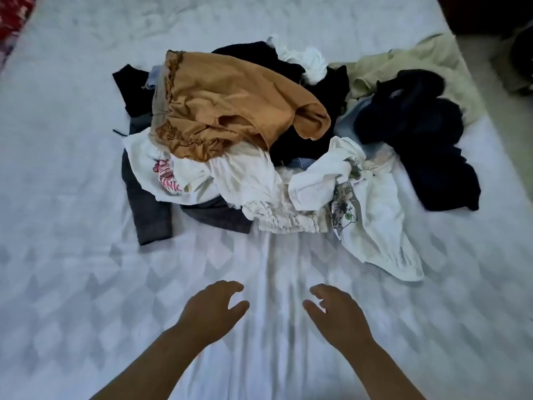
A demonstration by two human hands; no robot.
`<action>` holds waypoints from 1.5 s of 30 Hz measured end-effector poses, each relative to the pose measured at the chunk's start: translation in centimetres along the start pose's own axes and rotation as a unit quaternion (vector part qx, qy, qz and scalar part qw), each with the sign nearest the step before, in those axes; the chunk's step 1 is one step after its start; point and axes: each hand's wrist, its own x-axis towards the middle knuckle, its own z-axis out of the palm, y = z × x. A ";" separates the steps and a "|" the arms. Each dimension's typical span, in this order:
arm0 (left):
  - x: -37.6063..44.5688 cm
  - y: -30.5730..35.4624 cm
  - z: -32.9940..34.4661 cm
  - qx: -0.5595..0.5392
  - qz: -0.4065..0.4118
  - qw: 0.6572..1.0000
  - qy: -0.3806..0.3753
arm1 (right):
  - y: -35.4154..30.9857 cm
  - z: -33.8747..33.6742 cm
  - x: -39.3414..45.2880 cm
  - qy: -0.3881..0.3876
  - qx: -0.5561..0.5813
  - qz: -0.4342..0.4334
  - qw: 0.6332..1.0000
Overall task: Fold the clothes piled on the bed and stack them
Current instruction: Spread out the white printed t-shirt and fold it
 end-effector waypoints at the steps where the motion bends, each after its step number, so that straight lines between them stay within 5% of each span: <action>1: 1.1 -0.3 0.2 -0.003 -0.001 1.000 -0.008 | 0.3 -0.1 1.4 0.014 -0.003 0.003 1.000; 6: 5.2 -2.1 1.1 0.025 0.003 1.000 -0.017 | 1.0 -3.0 9.8 0.132 -0.003 0.026 0.991; 10: 7.7 -2.6 1.3 0.045 0.030 0.998 0.017 | -0.4 -7.4 16.2 0.314 0.007 0.032 0.949; 14: 9.5 -1.7 1.1 0.037 0.053 0.997 0.036 | -0.6 -9.7 21.5 0.373 -0.021 0.037 0.927; 18: 9.4 -0.9 0.5 0.013 0.066 0.997 0.048 | 0.7 -10.4 23.7 0.341 -0.083 0.013 0.936; 23: 7.6 -1.0 -0.2 0.008 0.080 0.995 0.055 | -1.4 -7.5 19.1 0.260 0.091 -0.094 0.957; 28: 4.6 -1.8 -0.8 -0.084 0.071 0.990 0.088 | -6.3 -0.5 9.6 0.204 0.124 -0.198 0.951; 35: 1.0 -4.7 -0.4 -0.169 0.167 0.952 0.192 | -13.7 5.5 0.5 0.173 0.196 -0.247 0.933; 39: -1.0 -9.0 -0.8 -0.128 0.103 0.977 0.136 | -15.6 7.4 -1.4 0.107 0.244 -0.244 0.932; 45: -2.9 -15.8 -0.8 -0.001 -0.077 0.993 0.092 | -12.9 8.8 -0.2 0.066 0.110 -0.174 0.976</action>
